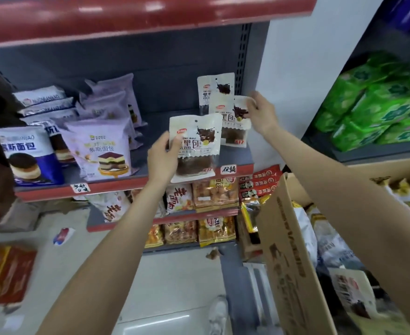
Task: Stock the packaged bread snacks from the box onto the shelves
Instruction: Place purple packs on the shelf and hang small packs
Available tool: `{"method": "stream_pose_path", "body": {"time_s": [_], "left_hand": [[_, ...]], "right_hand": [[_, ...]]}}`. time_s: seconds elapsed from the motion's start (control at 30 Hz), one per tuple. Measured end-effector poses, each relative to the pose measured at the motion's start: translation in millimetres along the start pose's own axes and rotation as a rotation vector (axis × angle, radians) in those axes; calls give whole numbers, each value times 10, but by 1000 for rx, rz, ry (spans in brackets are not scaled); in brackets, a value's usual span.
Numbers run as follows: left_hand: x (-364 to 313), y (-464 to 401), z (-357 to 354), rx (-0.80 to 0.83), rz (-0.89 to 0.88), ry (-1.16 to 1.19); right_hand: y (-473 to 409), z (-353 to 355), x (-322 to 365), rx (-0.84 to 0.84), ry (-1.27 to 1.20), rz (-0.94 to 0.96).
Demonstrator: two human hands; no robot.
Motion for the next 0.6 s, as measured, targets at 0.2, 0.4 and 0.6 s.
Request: {"method": "stream_pose_path", "body": {"time_s": [0.2,0.4,0.6], "left_hand": [[108,-258,-281,7,45,102],[58,-479,-686,28,55,209],[203,-551,-1293,52,213,294]], "right_hand": [[-257,-322,-238,197,-65,-84],[-130,-174,-275,189,-168,-63],[128,-153,-374,220,-2,-84]]}}
Point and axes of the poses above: each hand's wrist, its own y-axis away from the middle knuckle, its own z-axis out of the back of the hand, x = y × z, the point moved 7 cm from there along -y, towards the middle knuckle, and after that the axes turned 8 degrees about y, right-handed, at the moved point
